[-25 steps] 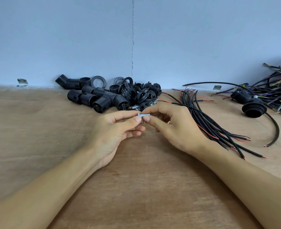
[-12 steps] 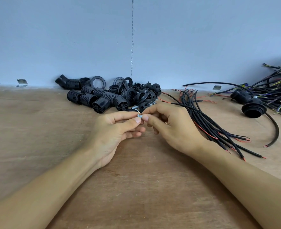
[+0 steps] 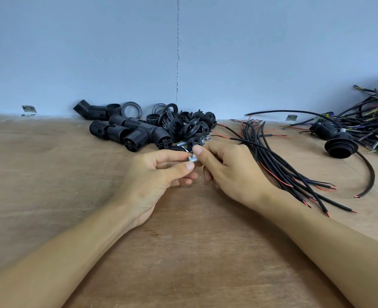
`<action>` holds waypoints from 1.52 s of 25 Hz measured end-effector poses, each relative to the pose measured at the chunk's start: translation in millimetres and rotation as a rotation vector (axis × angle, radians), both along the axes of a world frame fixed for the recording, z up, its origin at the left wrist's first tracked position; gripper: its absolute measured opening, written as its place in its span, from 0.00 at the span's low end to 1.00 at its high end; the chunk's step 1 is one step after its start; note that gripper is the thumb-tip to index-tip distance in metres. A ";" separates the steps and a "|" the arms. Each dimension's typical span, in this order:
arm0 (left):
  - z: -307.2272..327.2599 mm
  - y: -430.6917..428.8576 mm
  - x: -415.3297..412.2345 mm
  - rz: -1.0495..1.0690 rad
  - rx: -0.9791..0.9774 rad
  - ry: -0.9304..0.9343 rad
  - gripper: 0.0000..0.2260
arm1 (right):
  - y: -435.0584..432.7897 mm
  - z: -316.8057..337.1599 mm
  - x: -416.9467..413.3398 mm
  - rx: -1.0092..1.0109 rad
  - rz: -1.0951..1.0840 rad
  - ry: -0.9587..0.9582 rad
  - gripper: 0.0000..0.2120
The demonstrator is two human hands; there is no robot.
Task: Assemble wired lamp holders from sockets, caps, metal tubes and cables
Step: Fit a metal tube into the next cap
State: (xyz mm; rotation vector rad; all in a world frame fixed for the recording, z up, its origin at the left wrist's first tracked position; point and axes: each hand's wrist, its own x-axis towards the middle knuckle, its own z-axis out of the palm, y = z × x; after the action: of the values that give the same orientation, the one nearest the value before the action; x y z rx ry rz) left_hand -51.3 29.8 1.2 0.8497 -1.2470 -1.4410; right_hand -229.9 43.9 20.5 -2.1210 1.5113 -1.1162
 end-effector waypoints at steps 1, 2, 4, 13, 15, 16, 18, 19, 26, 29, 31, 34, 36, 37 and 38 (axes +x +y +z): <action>0.0 0.3 -0.3 -0.001 -0.005 -0.004 0.17 | -0.1 -0.1 -0.1 -0.003 -0.002 0.007 0.21; 0.0 0.4 -0.3 0.000 -0.009 -0.007 0.16 | -0.4 -0.1 -0.4 -0.004 0.000 0.008 0.22; 0.2 0.5 -0.9 0.011 -0.008 -0.004 0.16 | -0.9 -0.9 -1.1 -0.012 0.010 -0.009 0.20; 3.0 -2.1 1.1 0.035 0.057 0.045 0.15 | -3.4 -3.8 -1.6 0.063 0.149 -0.301 0.04; 3.0 -3.2 2.4 0.033 0.073 0.073 0.18 | -3.9 -3.8 -1.0 0.087 0.164 -0.391 0.05; 2.8 -3.6 3.0 0.024 0.081 0.084 0.19 | -4.1 -3.6 -1.2 0.085 0.160 -0.418 0.03; 2.3 -3.6 3.8 0.001 0.084 0.088 0.19 | -4.1 -3.1 -2.0 0.068 0.142 -0.434 0.02; 2.4 -3.3 3.9 -0.010 0.078 0.082 0.19 | -4.0 -2.8 -2.2 0.065 0.138 -0.438 0.03; 2.3 -2.5 3.7 -0.016 0.039 0.046 0.19 | -3.4 -2.3 -1.3 0.096 0.164 -0.474 0.04; 1.9 -2.1 2.7 -0.004 0.049 0.057 0.17 | -4.1 -1.7 -1.6 0.147 0.197 -0.520 0.04; 2.0 -2.4 2.1 0.010 0.054 0.077 0.16 | -4.3 -2.3 -1.9 0.172 0.205 -0.525 0.05; 1.6 -2.4 2.4 0.012 0.046 0.076 0.15 | -4.1 -1.8 -1.9 0.160 0.170 -0.471 0.03; 1.2 -2.2 2.8 0.004 0.035 0.064 0.16 | -2.9 -0.9 -1.3 0.145 0.144 -0.417 0.05; 1.2 -2.1 2.8 0.000 0.027 0.057 0.17 | -2.2 -0.1 -0.9 0.136 0.126 -0.385 0.07; 1.2 -2.0 2.6 -0.003 0.020 0.051 0.17 | -1.6 0.3 -1.0 0.130 0.104 -0.353 0.10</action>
State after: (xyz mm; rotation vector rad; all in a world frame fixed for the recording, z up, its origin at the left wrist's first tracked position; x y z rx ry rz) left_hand -48.7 27.9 2.4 0.8196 -1.1975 -1.4713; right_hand -230.8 42.3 20.8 -1.7812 1.2591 -1.2408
